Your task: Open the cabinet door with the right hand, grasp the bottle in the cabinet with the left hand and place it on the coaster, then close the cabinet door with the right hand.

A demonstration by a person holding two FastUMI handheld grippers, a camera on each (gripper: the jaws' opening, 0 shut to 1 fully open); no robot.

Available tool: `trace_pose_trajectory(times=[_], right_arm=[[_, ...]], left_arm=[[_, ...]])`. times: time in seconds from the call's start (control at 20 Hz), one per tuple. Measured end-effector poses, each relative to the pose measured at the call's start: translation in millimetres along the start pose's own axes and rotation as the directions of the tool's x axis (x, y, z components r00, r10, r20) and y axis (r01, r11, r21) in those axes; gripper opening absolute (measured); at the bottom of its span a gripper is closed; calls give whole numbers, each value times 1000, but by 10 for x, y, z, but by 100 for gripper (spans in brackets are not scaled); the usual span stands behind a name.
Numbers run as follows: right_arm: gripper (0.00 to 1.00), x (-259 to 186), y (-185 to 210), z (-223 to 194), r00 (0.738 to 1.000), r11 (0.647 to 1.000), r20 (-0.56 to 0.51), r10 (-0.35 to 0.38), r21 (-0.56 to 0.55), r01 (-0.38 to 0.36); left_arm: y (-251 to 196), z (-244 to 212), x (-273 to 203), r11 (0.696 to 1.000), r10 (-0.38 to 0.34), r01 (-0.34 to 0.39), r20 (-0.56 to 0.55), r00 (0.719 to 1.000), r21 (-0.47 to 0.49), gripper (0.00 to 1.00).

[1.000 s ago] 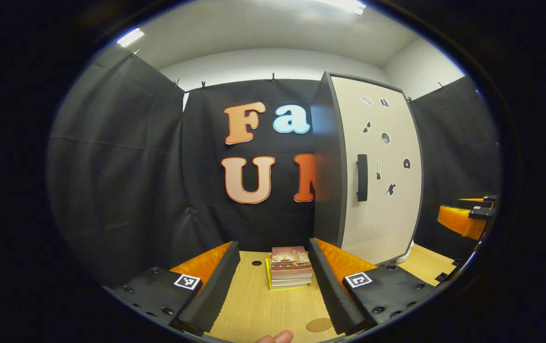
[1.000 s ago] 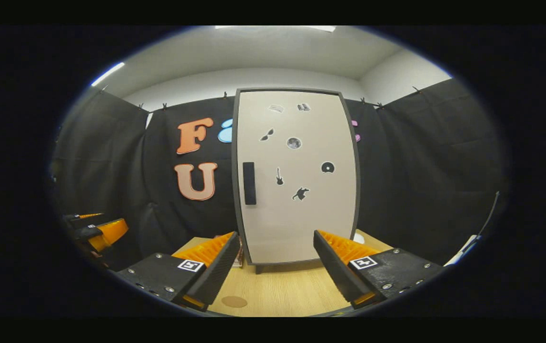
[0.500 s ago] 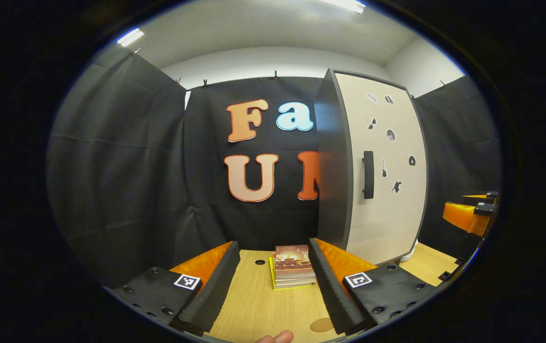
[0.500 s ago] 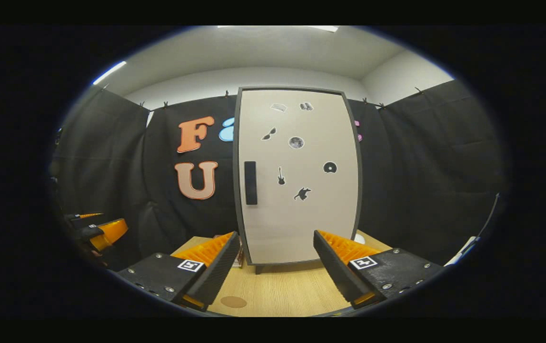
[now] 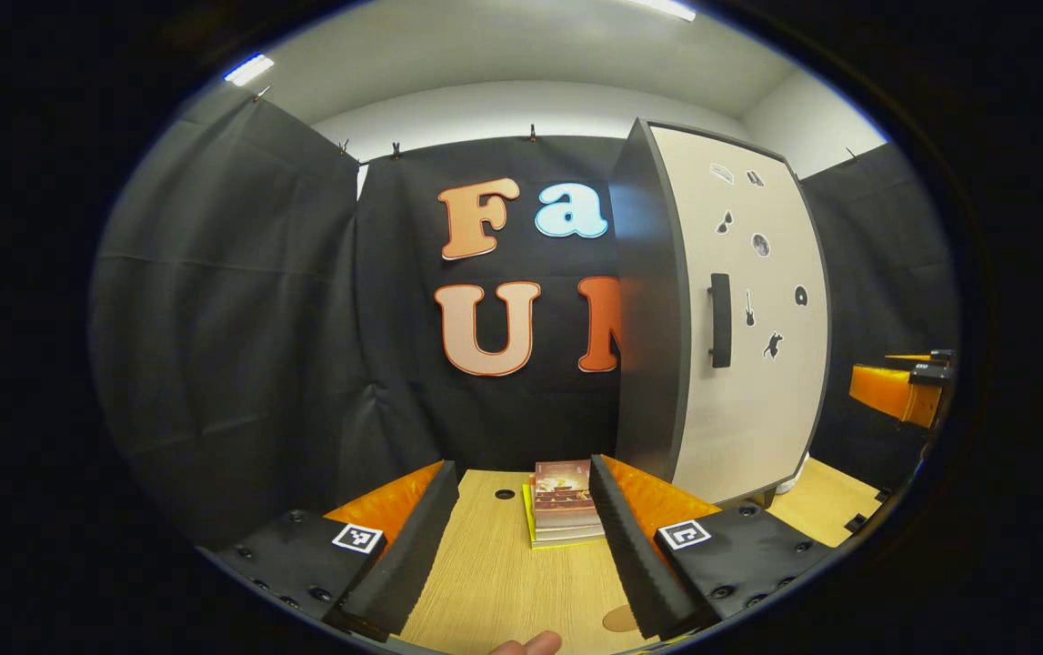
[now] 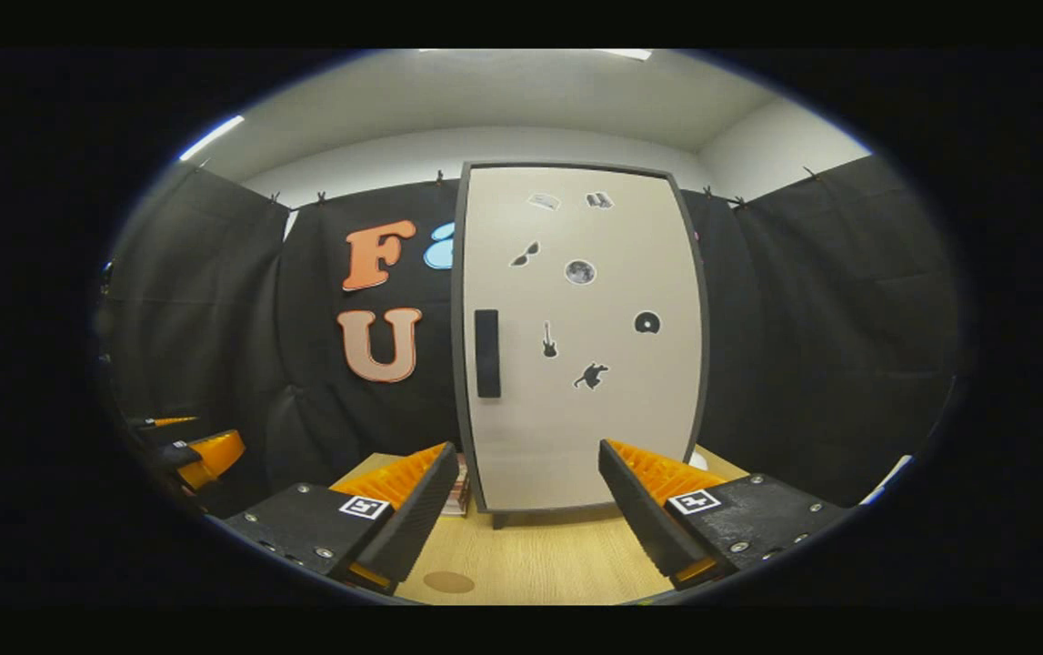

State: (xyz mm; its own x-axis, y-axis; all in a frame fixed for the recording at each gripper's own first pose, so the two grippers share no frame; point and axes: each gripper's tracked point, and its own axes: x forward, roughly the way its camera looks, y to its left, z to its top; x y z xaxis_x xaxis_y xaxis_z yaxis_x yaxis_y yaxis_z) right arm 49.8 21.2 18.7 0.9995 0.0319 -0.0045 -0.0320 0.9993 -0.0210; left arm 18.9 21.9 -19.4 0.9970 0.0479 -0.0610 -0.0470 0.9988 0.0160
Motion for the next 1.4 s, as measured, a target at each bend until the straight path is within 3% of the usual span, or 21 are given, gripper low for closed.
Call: trace_pose_trajectory(times=[0.45,1.05,1.25,1.35,1.4], right_arm=[[96,1017,319,394,998,998,33,57,-21,-57],[94,2207,434,478,999,999,18,31,-12,-31],[70,2379,457,348,999,999,-23,38,12,-38],[54,2397,415,352,1000,1000,-7,23,-2,-23],[39,2430,429,336,1000,1000,-3,21,2,-21]], left_arm=[[317,-221,296,999,36,-36,-53,998,-4,95],[1003,-508,760,994,112,-112,-113,987,12,95],[1207,-589,798,990,139,-138,-124,982,20,95],[1254,-611,799,990,142,-140,-128,981,25,95],[1277,-624,777,989,147,-144,-128,981,32,96]])
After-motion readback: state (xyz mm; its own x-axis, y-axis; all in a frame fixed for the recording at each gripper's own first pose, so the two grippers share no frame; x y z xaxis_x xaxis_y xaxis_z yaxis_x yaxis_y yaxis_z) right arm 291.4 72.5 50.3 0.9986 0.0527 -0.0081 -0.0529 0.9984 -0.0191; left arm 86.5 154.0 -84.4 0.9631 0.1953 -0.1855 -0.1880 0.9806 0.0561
